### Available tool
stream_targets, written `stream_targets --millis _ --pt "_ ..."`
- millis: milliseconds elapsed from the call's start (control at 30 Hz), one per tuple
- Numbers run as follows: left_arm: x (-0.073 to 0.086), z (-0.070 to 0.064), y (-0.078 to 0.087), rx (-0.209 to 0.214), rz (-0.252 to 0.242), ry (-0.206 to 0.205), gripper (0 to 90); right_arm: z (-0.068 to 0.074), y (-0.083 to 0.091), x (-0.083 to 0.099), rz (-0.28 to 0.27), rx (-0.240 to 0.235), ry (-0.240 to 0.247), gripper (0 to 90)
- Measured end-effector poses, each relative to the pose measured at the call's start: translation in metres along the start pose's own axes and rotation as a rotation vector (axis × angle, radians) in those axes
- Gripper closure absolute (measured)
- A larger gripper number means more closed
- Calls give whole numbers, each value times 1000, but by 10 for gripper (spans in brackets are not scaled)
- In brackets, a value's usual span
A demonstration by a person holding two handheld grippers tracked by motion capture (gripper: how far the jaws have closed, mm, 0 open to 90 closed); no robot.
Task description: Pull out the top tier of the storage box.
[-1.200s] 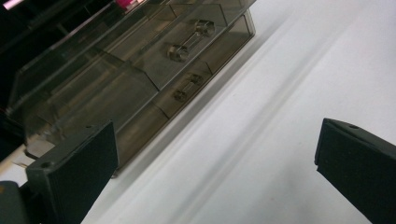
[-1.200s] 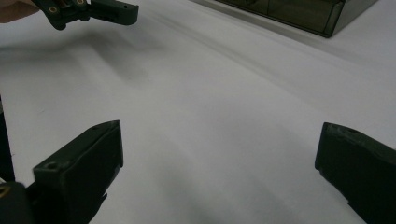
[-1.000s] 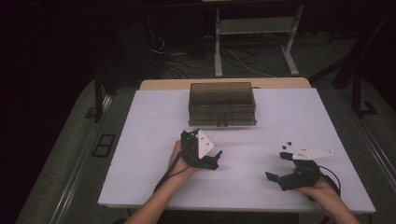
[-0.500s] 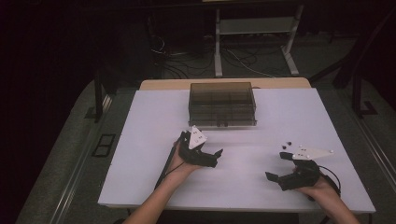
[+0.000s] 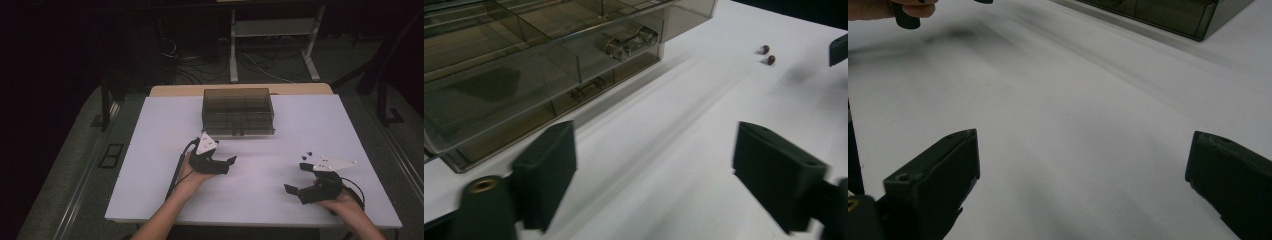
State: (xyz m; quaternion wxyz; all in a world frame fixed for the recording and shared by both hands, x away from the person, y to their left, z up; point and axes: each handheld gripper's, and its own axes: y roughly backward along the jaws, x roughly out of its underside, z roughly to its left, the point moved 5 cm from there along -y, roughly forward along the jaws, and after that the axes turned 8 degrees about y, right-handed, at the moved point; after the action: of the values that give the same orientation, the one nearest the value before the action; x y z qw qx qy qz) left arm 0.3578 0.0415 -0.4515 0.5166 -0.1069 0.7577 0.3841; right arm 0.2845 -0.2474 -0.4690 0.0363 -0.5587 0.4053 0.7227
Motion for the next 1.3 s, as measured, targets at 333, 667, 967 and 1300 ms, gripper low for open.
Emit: stream_targets --millis 333,667,967,1300 --pt "-5 5 2 19 -2 4 579 0 0 0 0 1 -1 5" --pt "-17 10 6 70 4 -10 889 0 0 0 -1 4 -1 5" --pt "-36 10 5 91 36 -49 891 -1 -1 0 1 7 -2 6" --pt "-63 20 -1 112 63 -49 892 -1 -1 0 0 5 -2 5"
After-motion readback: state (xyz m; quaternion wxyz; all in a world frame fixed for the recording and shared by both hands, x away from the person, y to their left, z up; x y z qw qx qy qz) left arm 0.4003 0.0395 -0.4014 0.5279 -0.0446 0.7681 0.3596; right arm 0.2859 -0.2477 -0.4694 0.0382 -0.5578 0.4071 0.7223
